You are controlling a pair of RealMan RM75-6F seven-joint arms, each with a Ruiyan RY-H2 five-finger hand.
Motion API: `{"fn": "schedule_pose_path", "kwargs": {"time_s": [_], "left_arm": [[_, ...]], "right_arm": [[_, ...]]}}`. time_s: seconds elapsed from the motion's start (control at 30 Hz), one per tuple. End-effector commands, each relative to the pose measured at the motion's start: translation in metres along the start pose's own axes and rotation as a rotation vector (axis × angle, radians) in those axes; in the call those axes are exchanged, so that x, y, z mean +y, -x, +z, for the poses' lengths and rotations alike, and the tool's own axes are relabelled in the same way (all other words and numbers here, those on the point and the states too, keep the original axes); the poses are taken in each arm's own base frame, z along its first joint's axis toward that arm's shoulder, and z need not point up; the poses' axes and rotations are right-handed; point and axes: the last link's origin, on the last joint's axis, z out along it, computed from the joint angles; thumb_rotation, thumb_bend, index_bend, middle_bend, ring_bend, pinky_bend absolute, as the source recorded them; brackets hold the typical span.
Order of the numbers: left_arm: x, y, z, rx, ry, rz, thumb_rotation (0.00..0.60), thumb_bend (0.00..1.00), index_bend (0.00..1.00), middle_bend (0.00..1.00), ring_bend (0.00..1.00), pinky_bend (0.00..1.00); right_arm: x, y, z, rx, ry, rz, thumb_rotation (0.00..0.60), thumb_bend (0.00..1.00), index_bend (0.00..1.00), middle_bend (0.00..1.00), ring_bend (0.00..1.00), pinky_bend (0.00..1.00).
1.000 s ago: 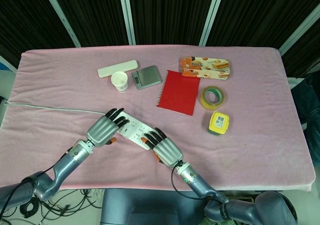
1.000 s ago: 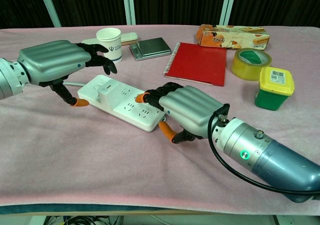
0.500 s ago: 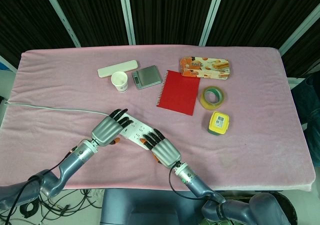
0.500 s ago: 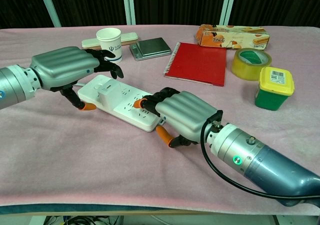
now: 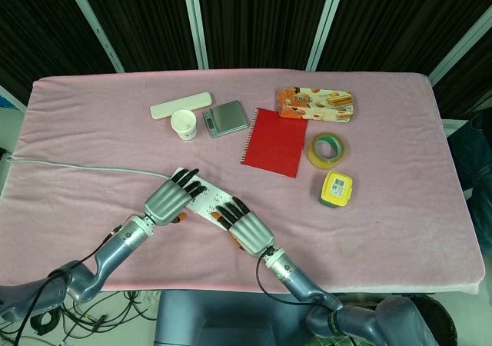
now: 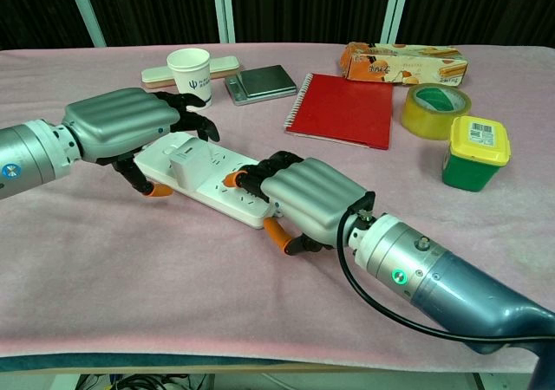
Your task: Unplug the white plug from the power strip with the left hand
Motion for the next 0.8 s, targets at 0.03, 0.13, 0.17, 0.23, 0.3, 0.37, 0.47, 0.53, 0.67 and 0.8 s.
{"fn": "schedule_pose_path", "kwargs": {"time_s": [0.03, 0.13, 0.17, 0.23, 0.3, 0.37, 0.47, 0.53, 0.67, 0.8], "left_arm": [[0.001, 0.001, 0.001, -0.001, 0.004, 0.004, 0.6, 0.2, 0.22, 0.24, 0.0, 0.13], [0.003, 0.001, 0.002, 0.003, 0.008, 0.005, 0.6, 0.2, 0.21, 0.24, 0.0, 0.13], [0.003, 0.001, 0.003, 0.006, 0.009, 0.006, 0.6, 0.2, 0.21, 0.24, 0.0, 0.13], [0.004, 0.001, 0.004, 0.01, 0.009, 0.007, 0.6, 0.2, 0.21, 0.24, 0.0, 0.13], [0.004, 0.001, 0.004, 0.015, 0.008, 0.007, 0.6, 0.2, 0.21, 0.24, 0.0, 0.13], [0.004, 0.001, 0.004, 0.016, 0.009, 0.008, 0.6, 0.2, 0.21, 0.24, 0.0, 0.13], [0.005, 0.001, 0.005, 0.016, 0.013, 0.015, 0.6, 0.2, 0.21, 0.25, 0.0, 0.13], [0.006, 0.001, 0.005, 0.017, 0.016, 0.014, 0.6, 0.21, 0.22, 0.26, 0.0, 0.13], [0.006, -0.001, 0.006, 0.019, 0.02, 0.011, 0.6, 0.21, 0.22, 0.26, 0.0, 0.13], [0.006, -0.001, 0.007, 0.014, 0.023, 0.013, 0.6, 0.22, 0.23, 0.26, 0.0, 0.13]], "right_arm": [[-0.001, 0.001, 0.002, -0.003, -0.001, -0.001, 0.6, 0.62, 0.14, 0.12, 0.12, 0.07], [0.0, 0.002, 0.003, -0.008, -0.001, -0.003, 0.6, 0.62, 0.14, 0.12, 0.12, 0.07], [0.0, 0.003, 0.002, -0.012, -0.002, -0.007, 0.6, 0.62, 0.14, 0.12, 0.12, 0.07], [0.0, 0.005, 0.002, -0.019, -0.005, -0.012, 0.6, 0.62, 0.14, 0.12, 0.12, 0.07], [0.0, 0.006, 0.001, -0.028, -0.008, -0.014, 0.6, 0.62, 0.14, 0.12, 0.12, 0.07], [0.0, 0.008, 0.0, -0.035, -0.009, -0.012, 0.6, 0.62, 0.14, 0.12, 0.12, 0.07], [0.0, 0.011, -0.002, -0.047, -0.013, -0.011, 0.6, 0.62, 0.14, 0.12, 0.12, 0.07], [-0.001, 0.012, -0.002, -0.051, -0.014, -0.009, 0.6, 0.62, 0.14, 0.12, 0.12, 0.07], [-0.002, 0.016, -0.004, -0.07, -0.017, -0.004, 0.6, 0.62, 0.14, 0.12, 0.13, 0.07], [-0.003, 0.02, -0.006, -0.083, -0.021, -0.009, 0.6, 0.62, 0.15, 0.13, 0.13, 0.07]]}}
